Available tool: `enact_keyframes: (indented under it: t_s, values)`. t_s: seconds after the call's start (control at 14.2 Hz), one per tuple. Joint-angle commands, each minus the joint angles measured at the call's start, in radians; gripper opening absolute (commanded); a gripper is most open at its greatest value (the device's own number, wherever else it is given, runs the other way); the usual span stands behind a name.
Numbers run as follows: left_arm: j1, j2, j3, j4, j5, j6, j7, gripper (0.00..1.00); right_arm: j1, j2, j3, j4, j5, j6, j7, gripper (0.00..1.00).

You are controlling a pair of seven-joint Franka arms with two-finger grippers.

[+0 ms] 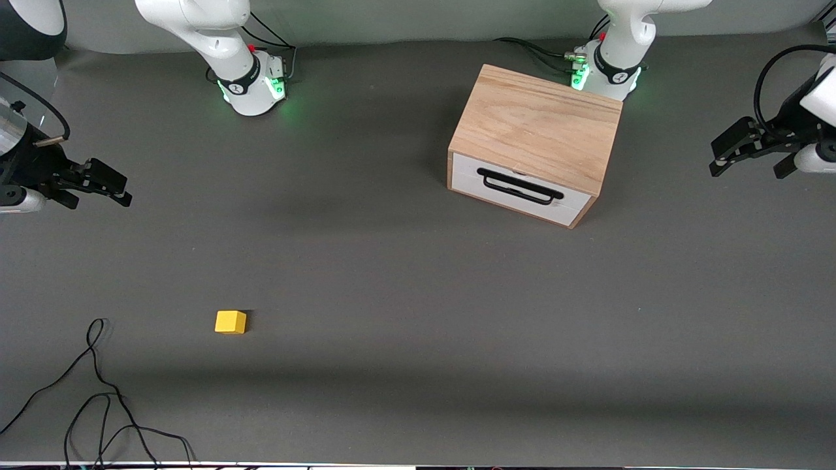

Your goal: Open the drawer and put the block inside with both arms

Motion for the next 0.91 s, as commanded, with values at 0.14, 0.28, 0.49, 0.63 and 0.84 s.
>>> enact_keyframes:
  t_s: [0.14, 0.28, 0.49, 0.63, 0.84]
  values:
    - [-0.002, 0.006, 0.003, 0.020, -0.003, -0.016, 0.005, 1.00, -0.003, 0.014, -0.006, 0.025, -0.010, 0.003, -0.022, 1.00]
    - [-0.004, 0.006, 0.003, 0.020, -0.003, -0.016, 0.005, 1.00, -0.003, 0.022, -0.006, 0.025, -0.007, 0.003, -0.019, 1.00]
    - [-0.010, 0.005, 0.003, 0.020, 0.004, -0.029, 0.006, 1.00, 0.000, 0.039, -0.004, 0.028, -0.003, 0.005, -0.010, 1.00]
    - [-0.010, 0.003, 0.003, 0.019, 0.007, -0.045, 0.005, 1.00, 0.001, 0.068, -0.004, 0.044, -0.003, 0.008, -0.011, 1.00]
    - [-0.007, 0.003, 0.003, 0.019, 0.021, -0.057, 0.005, 1.00, 0.001, 0.140, -0.004, 0.098, -0.003, 0.012, -0.019, 1.00]
